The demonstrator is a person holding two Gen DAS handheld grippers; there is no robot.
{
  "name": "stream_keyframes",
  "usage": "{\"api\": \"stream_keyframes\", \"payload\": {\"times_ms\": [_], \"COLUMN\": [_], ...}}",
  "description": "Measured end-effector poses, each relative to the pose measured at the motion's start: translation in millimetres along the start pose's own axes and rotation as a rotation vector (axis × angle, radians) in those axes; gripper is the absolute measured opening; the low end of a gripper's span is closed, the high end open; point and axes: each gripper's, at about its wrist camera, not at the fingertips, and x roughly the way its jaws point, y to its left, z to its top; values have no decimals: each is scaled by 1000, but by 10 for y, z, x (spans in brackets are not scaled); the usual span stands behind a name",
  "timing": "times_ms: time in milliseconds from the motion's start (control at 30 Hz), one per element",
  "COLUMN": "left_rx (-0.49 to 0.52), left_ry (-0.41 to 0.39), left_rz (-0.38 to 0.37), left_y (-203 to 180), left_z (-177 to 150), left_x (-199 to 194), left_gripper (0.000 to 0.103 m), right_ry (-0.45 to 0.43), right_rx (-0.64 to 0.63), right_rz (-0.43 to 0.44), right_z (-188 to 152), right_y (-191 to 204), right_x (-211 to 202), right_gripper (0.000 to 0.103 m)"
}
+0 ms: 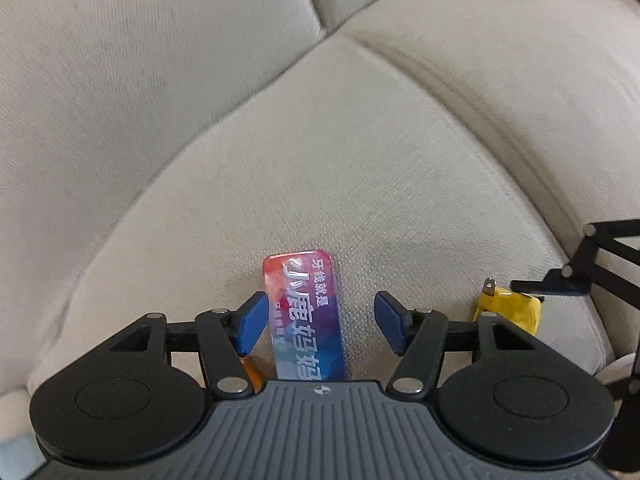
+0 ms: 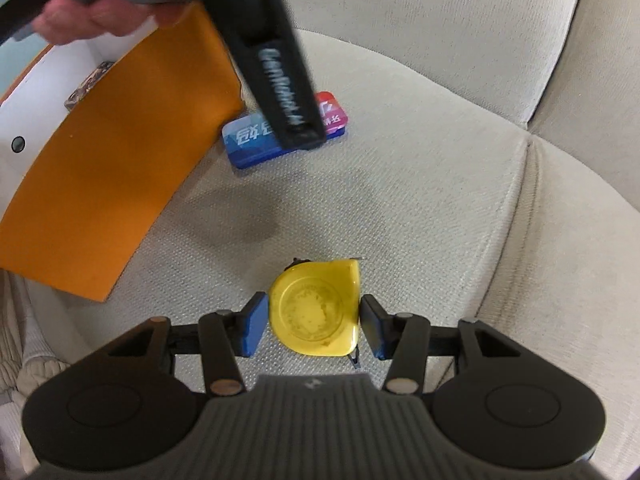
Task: Organize rigid objects
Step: 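Grasp the yellow tape measure with the right gripper while the left grasps the printed tin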
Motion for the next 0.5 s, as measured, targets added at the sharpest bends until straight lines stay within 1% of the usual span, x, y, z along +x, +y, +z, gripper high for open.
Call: {"api": "stream_keyframes", "payload": {"times_ms": [167, 233, 300, 367, 400, 433, 500], "left_rx": [-59, -74, -88, -92, -98, -107, -113], "left_ry": [71, 86, 106, 101, 98, 97, 85], "left_rz": [7, -5, -26, -41, -54, -65, -60], "left_y": [107, 136, 156, 163, 172, 185, 190], "left_z": [1, -21, -51, -72, -89, -106, -158], "left_x": [187, 234, 281, 282, 272, 265, 246], "left_gripper": [71, 71, 67, 60, 52, 51, 50], "right_ry": [-10, -15, -17, -24, -25, -27, -27], "right_rx": [8, 0, -1, -13, -13, -12, -10], "right_rz": [32, 39, 47, 46, 48, 48, 45], "right_z": [5, 6, 8, 3, -1, -6, -10], "right_y": [-68, -79, -90, -106, -109, -109, -104], "right_x": [22, 27, 29, 28, 26, 24, 23], "right_gripper": [52, 52, 52, 52, 52, 52, 52]}}
